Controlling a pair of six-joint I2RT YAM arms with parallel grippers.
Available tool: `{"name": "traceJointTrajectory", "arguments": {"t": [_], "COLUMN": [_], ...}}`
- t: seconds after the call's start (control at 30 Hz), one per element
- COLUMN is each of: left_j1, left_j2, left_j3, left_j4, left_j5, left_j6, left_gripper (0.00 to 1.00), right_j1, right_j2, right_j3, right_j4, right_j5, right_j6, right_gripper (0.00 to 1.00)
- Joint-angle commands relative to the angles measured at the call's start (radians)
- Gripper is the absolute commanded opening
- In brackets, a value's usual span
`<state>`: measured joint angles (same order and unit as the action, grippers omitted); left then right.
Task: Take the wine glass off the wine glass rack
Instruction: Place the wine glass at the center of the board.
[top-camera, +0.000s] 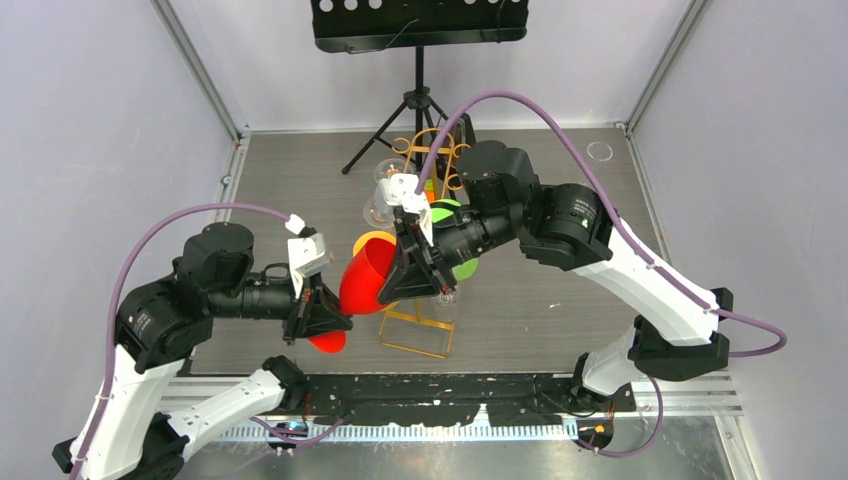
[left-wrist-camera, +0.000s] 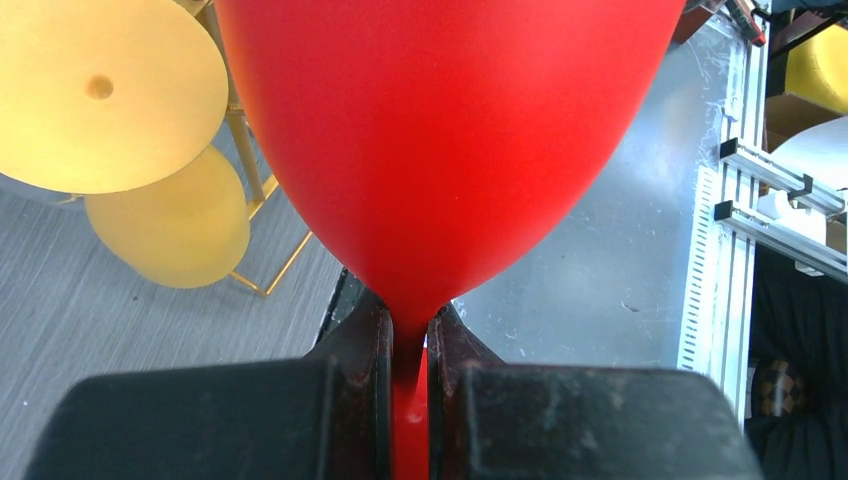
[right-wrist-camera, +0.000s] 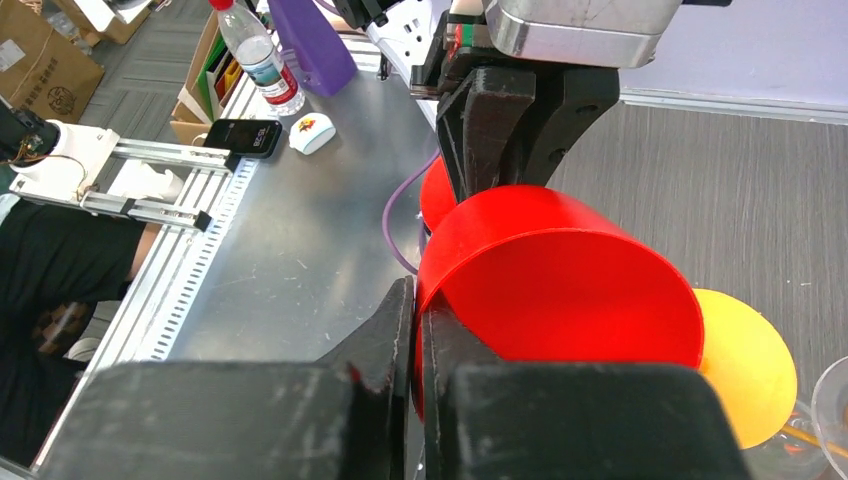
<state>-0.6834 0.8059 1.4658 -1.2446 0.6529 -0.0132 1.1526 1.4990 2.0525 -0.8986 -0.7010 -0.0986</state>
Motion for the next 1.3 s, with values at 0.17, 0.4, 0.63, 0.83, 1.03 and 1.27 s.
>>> {"name": "traceJointTrajectory", "arguments": {"t": [0.17,0.4,0.63,0.83,1.03,1.27], "left_j1": [0.000,0.001,0.001,0.001,0.001,0.001], "left_j2": [0.007,0.000,0.001,-0.018,-0.010,-0.040], "left_j3": [0.019,0.029,0.034,0.033,0.048,0.036], "left_j4": [0.028,0.034,0.062,0.094,0.099,0.119], "left_j5": [-0.005,-0.024,-0.069,-0.091,-0.093,-0.126], "left_j6": [0.007,0.007,-0.017,-0.028,-0.032,-0.044], "left_gripper": [0.22,0.75,0.99,1.00,1.00,1.00], "right_j1": [0.003,0.004,0.004,0.004,0.004,0.004], "right_j2": [-0.042,-0.080,-0.148,-0.266,-0.369,-0.506], "right_j3": [-0.043,-0.033,-0.053,-0.190,-0.251,-0.325], "right_j4": [0.081,0.052,-0.103,-0.136,-0.231,-0.336], "right_j5": [-0.001,0.027,0.084,0.103,0.183,0.355], "right_j6": [0.013,-0.007,-0.050,-0.050,-0.042,0.058], "right_gripper": [0.06,0.05,0.06,0.06,0.06,0.06]}}
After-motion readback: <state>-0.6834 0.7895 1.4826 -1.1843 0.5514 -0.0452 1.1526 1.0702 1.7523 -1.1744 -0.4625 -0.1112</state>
